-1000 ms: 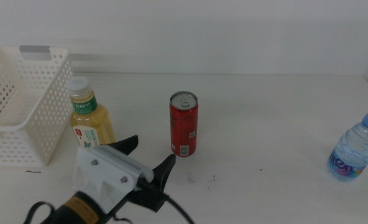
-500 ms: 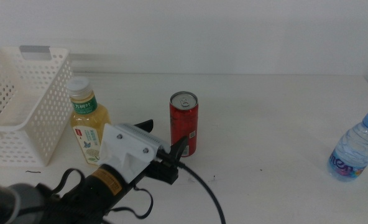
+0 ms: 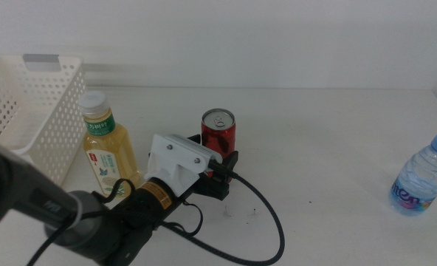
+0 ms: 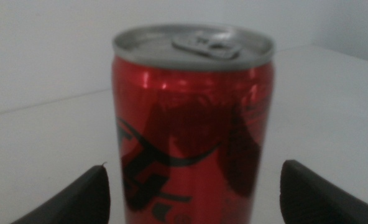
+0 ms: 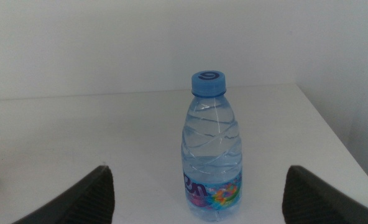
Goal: Use arms to grab the bottles and put them into the dustbin to the left of the table.
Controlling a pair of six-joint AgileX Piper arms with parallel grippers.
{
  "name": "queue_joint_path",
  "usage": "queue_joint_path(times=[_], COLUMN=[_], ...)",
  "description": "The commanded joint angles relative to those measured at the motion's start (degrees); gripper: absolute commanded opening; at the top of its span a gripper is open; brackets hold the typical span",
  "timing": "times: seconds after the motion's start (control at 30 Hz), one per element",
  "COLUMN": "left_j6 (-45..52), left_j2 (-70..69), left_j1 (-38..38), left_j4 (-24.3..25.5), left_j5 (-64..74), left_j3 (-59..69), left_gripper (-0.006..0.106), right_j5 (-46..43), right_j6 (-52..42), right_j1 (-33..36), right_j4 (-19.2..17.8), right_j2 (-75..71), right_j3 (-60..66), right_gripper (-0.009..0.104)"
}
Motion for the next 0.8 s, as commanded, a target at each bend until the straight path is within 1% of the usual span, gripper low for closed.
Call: queue_joint_path(times=[0.0, 0.37, 0.6, 0.67, 0.77], left_j6=[-0.99, -0.99, -0.86, 0.56, 0.56], left_j2=[1.86, 7.52, 8.73, 8.73, 8.73], left_j1=[0.08, 0.08, 0.08, 0.21, 0.21], left_j4=[0.03, -0.33, -0.61, -0.61, -0.61], left_j5=[-0.5, 0.52, 0.95, 0.95, 0.95], left_j3=[-1.88, -8.65, -9.64, -9.64, -9.64], left_gripper=[0.094, 0.094, 0.094, 0.094, 0.091], right_j5=[-0.48, -0.48, -0.48, -0.48, -0.48], right_j6=[-0.34, -0.34, -0.34, -0.34, -0.34], right_j1=[-0.43, -0.43, -0.43, -0.43, -0.43], right_j4=[-0.39, -0.39, -0.39, -0.39, -0.39], right_j2=[-0.27, -0.27, -0.27, -0.27, -0.27], right_j3=[0.17, 0.17, 0.17, 0.17, 0.17], right_gripper=[0.085, 0.085, 0.085, 0.085, 0.085])
